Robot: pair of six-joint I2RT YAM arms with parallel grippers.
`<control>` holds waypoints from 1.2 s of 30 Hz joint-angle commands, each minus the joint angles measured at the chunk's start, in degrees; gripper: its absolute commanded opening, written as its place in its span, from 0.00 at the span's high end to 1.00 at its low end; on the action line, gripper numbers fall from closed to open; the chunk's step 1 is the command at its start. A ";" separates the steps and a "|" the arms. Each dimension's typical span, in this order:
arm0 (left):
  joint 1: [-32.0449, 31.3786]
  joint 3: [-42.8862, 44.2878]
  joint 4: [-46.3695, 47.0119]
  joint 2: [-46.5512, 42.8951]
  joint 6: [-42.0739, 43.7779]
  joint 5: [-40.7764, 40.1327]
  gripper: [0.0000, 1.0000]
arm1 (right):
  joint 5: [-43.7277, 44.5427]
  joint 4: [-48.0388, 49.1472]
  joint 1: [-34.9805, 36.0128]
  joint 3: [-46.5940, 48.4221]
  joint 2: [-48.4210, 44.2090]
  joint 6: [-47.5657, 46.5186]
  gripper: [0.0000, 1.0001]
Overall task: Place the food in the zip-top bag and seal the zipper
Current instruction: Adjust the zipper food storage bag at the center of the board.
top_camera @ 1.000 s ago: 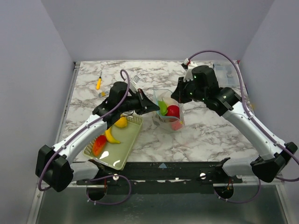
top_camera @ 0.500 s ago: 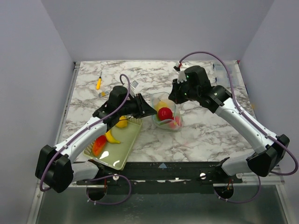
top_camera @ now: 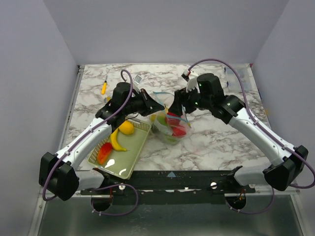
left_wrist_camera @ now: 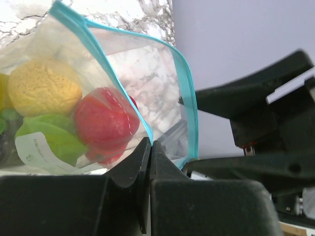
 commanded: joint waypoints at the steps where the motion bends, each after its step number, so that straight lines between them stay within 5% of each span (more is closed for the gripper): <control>1: 0.36 1.83 0.55 0.75 -2.95 -3.45 1.00 | -6.13 2.05 0.36 -5.45 -6.90 -1.12 0.21; 13: 1.68 0.90 1.34 0.69 -3.48 -2.64 1.00 | 1.94 6.72 1.99 -18.34 -16.38 -4.50 0.18; 21: 2.13 0.99 1.50 -0.14 -1.64 -0.58 0.99 | 8.04 20.49 2.01 -24.55 -17.90 -5.14 0.59; 26: 4.82 -2.89 11.23 -4.88 10.44 9.06 0.60 | 4.23 23.22 2.03 -24.37 -17.44 -10.99 0.83; 28: 5.45 -2.52 9.41 -8.32 19.54 10.19 0.45 | 2.55 22.85 2.02 -23.63 -16.18 -12.40 0.97; 30: 4.79 -0.24 3.00 -11.21 30.71 8.33 0.36 | 2.03 21.89 2.03 -22.89 -14.49 -13.97 0.99; 33: 4.40 1.65 -1.15 -13.46 40.00 7.54 0.31 | 0.68 22.01 2.03 -22.92 -13.54 -14.56 0.99; 36: 3.14 -0.01 5.17 -14.17 47.97 11.54 0.32 | -1.68 23.20 2.01 -23.53 -14.20 -14.68 0.99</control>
